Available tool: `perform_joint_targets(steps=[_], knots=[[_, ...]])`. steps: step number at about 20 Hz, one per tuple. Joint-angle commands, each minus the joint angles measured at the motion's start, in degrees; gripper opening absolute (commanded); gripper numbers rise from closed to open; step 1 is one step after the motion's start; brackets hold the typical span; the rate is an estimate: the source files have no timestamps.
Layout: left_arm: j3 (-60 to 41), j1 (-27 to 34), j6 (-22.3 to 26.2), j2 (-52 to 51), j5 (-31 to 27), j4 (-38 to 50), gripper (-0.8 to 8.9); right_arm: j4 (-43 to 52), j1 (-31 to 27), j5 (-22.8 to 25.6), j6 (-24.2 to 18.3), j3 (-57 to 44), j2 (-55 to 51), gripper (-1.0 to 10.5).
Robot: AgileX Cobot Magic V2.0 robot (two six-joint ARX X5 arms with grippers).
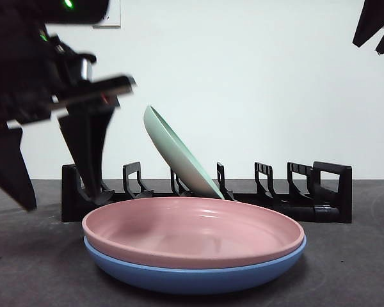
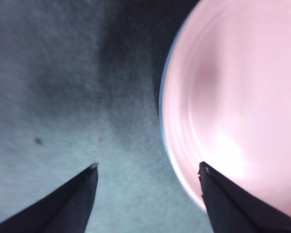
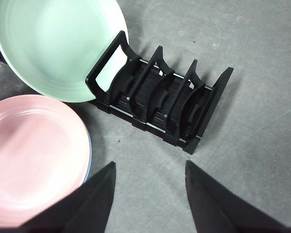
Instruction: Place the plate
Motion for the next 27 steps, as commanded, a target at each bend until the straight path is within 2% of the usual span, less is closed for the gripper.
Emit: perform_joint_targets(steps=[1, 4, 7, 11, 14, 16, 17, 21, 27], knots=[[1.14, 0.98, 8.87, -5.14, -0.33, 0.44, 3.44, 0.17, 0.31, -0.22, 1.68, 0.55, 0.31, 2.2], [1.14, 3.98, 15.65, -14.01, -2.10, 0.72, 3.44, 0.17, 0.94, -0.42, 2.54, 0.55, 0.31, 2.2], [1.14, 9.22, 22.34, -23.43, -3.23, 0.63, 3.43, 0.66, 2.91, -2.73, 3.74, 0.55, 0.44, 2.2], [1.14, 17.79, 29.66, -35.54, -3.06, -0.37, 3.40, 3.74, 5.75, -3.58, 9.64, 1.05, 2.10, 2.2], [1.14, 22.51, 33.29, -42.97, -2.69, -3.06, 3.40, 2.19, 7.32, -9.79, 13.59, 5.64, 8.31, 2.3], [1.14, 23.54, 33.40, -46.36, -2.67, -4.17, 3.40, 0.68, 9.11, -14.43, 14.95, 11.28, 14.97, 2.3], [1.14, 23.56, 33.38, -47.47, -2.67, -4.37, 3.40, -0.33, 10.29, -15.02, 14.93, 14.84, 18.71, 2.3], [1.14, 23.56, 31.52, -48.89, -2.69, -4.70, 3.41, -5.03, 15.30, -15.02, 14.88, 30.47, 33.16, 2.3], [1.14, 23.56, 30.40, -48.81, -2.69, -5.05, 3.40, -5.79, 20.59, -14.03, 16.41, 49.59, 50.36, 2.3]])
